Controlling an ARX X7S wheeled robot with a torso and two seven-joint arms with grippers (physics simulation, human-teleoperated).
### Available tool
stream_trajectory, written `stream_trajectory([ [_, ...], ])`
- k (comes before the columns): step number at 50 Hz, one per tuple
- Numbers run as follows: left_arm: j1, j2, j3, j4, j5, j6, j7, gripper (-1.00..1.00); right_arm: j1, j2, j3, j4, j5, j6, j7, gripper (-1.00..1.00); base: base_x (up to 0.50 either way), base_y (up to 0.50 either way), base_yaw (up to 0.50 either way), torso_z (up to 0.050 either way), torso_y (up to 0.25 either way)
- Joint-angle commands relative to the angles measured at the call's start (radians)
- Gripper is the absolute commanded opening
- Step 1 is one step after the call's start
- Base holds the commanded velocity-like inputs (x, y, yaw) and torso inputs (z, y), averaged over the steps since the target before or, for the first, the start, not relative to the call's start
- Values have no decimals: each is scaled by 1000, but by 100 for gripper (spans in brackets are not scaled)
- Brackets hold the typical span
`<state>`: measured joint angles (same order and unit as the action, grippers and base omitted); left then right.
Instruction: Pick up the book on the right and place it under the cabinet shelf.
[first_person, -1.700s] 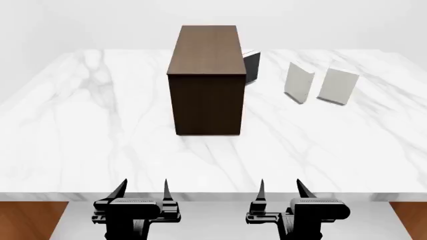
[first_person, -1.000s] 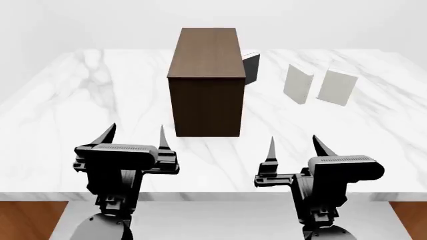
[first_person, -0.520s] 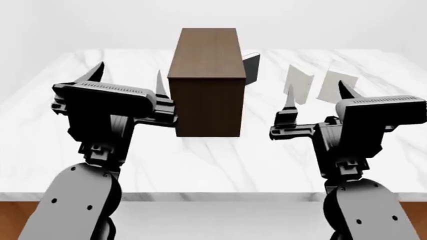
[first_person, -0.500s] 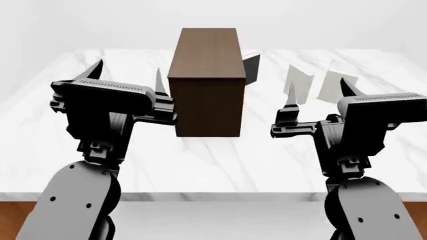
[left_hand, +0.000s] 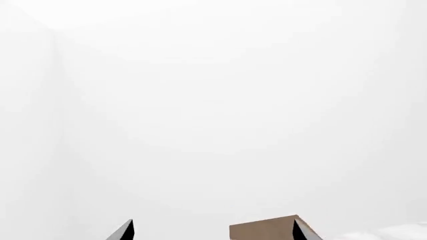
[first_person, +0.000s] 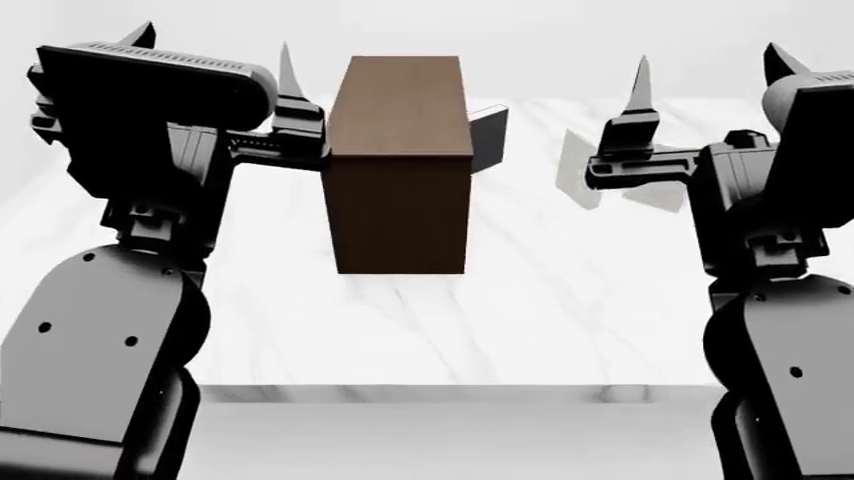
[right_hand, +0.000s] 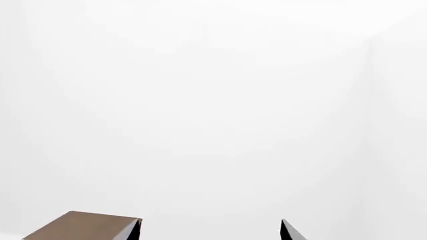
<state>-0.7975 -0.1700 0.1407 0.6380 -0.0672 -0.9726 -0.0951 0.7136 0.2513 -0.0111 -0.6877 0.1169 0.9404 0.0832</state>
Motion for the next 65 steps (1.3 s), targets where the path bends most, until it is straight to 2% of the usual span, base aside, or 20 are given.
stream_trajectory([
  [1, -40, -1, -5, 9, -15, -33, -2, 100, 54, 13, -4, -19, -1, 43, 6, 100, 4, -398, 0, 0, 0],
  [27, -24, -15, -5, 5, -36, -19, -5, 100, 65, 8, -7, -47, 19, 69, 15, 100, 170, -148, 0, 0, 0],
  [65, -32, -26, -7, 23, -62, -32, -19, 100, 71, 21, -24, -78, 38, 90, 25, 100, 185, -410, 0, 0, 0],
])
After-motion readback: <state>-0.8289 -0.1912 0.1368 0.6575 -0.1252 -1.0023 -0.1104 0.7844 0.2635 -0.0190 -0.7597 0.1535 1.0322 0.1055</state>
